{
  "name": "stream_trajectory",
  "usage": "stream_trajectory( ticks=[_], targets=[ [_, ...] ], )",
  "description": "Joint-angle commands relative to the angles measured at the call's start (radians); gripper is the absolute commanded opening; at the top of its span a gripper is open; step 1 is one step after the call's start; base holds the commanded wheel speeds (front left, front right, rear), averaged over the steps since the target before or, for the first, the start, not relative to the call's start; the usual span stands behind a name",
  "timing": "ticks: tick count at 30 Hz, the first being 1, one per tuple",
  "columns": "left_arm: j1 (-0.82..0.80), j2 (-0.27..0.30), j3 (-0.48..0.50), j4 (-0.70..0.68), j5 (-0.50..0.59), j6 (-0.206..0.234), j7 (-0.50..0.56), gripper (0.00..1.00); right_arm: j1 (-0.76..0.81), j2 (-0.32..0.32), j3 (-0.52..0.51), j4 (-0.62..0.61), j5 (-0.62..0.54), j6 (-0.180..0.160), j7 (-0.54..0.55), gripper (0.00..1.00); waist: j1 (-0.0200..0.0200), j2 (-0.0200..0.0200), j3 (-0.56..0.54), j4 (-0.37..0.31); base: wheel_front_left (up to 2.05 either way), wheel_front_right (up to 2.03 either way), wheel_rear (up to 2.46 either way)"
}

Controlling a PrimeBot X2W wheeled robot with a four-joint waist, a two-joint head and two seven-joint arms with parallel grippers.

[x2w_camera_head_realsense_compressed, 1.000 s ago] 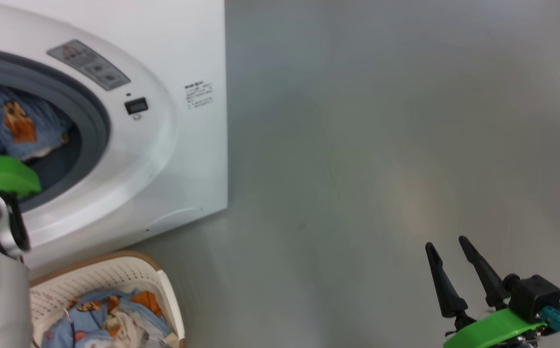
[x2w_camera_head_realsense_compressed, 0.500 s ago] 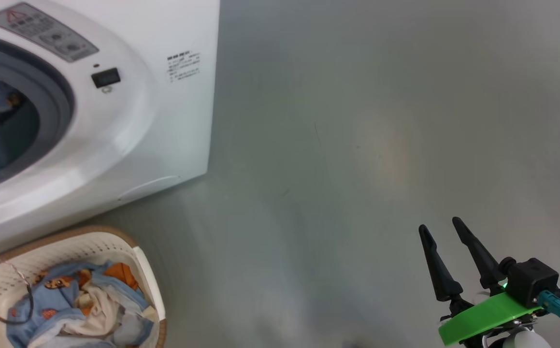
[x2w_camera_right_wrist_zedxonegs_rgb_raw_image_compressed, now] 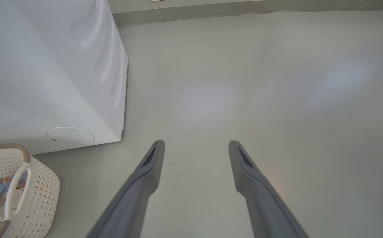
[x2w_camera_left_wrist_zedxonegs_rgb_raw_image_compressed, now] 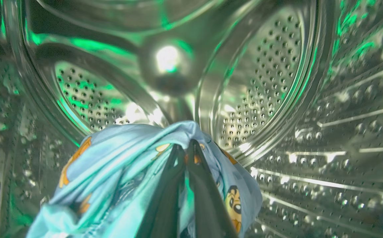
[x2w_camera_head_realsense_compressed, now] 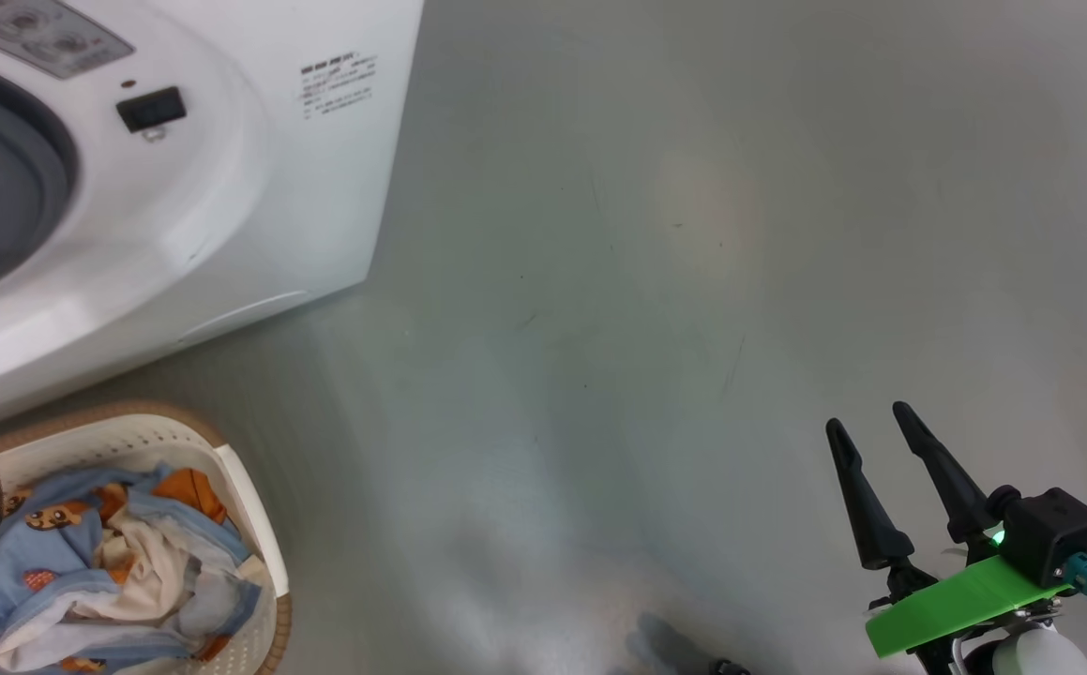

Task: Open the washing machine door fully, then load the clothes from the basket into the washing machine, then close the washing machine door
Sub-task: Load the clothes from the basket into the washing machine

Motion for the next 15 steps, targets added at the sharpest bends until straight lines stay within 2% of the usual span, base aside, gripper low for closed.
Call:
stream_trajectory(
  ticks=[1, 2, 3, 5, 6, 15],
  targets=[
    [-0.008, 0.047, 0.014, -0.010, 0.014, 0.009, -0.005, 0.19, 0.007, -0.020, 0.013, -0.021, 0.014, -0.001, -0.005, 1.00, 0.0000, 0.0000, 0.014, -0.001, 0.00, 0.00, 0.00],
    [-0.009, 0.046, 0.014, -0.002, 0.015, 0.010, -0.005, 0.36, 0.008, -0.019, 0.012, -0.021, 0.014, -0.001, -0.005, 1.00, 0.0000, 0.0000, 0.016, 0.001, 0.00, 0.00, 0.00],
    [-0.009, 0.045, 0.013, 0.009, 0.019, 0.013, -0.005, 0.46, 0.009, -0.017, 0.010, -0.021, 0.014, -0.001, -0.005, 1.00, 0.0000, 0.0000, 0.016, 0.005, 0.00, 0.00, 0.00],
    [-0.012, 0.041, 0.007, 0.036, 0.022, 0.012, -0.005, 0.91, 0.010, -0.013, 0.006, -0.019, 0.014, -0.001, -0.005, 1.00, 0.0000, 0.0000, 0.015, 0.012, 0.00, 0.00, 0.00],
    [-0.014, 0.036, 0.007, 0.052, 0.021, 0.013, -0.005, 1.00, 0.011, -0.012, 0.005, -0.018, 0.014, -0.001, -0.005, 1.00, 0.0000, 0.0000, 0.011, 0.018, 0.00, 0.00, 0.00],
    [-0.050, -0.008, -0.018, 0.248, 0.019, 0.021, -0.005, 1.00, 0.001, -0.009, 0.008, -0.006, 0.015, -0.001, -0.005, 1.00, 0.0000, 0.0000, -0.052, 0.064, 0.00, 0.00, 0.00]
  ],
)
